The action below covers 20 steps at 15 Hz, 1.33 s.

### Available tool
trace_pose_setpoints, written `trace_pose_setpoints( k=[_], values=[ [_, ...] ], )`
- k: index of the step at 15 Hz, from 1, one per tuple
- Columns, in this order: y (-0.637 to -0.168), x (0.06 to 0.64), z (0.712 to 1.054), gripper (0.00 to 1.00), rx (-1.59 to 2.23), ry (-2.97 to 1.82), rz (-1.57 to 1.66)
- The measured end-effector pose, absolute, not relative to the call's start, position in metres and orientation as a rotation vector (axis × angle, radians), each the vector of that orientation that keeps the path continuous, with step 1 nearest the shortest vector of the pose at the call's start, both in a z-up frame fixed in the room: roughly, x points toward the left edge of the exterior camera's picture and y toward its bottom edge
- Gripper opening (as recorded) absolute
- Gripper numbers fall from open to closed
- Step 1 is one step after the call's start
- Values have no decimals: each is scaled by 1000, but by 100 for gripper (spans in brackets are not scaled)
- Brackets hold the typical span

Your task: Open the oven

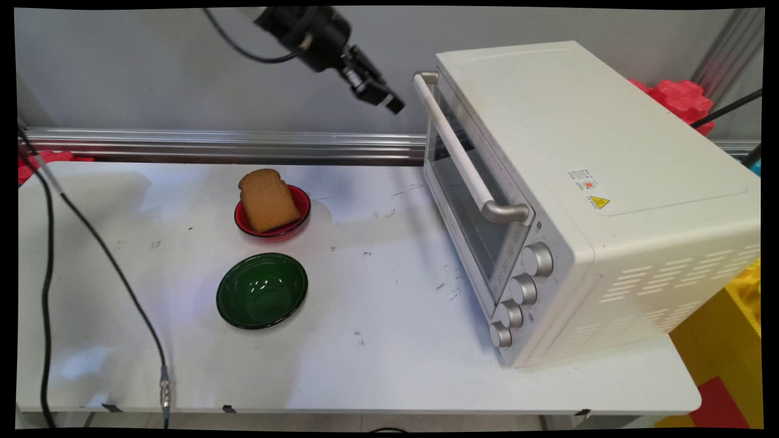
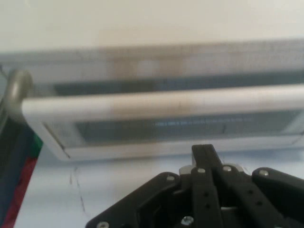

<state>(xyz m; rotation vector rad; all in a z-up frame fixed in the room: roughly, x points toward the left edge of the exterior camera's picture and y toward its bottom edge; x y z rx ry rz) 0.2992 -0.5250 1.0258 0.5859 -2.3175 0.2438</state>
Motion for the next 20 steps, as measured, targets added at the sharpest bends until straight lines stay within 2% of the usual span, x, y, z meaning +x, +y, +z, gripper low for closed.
trace_pose_setpoints(
  k=[8, 20],
  values=[
    [-553, 244, 1045, 0, 561, -2302, 230],
    [-565, 211, 1020, 0, 524, -2367, 174]
  ],
)
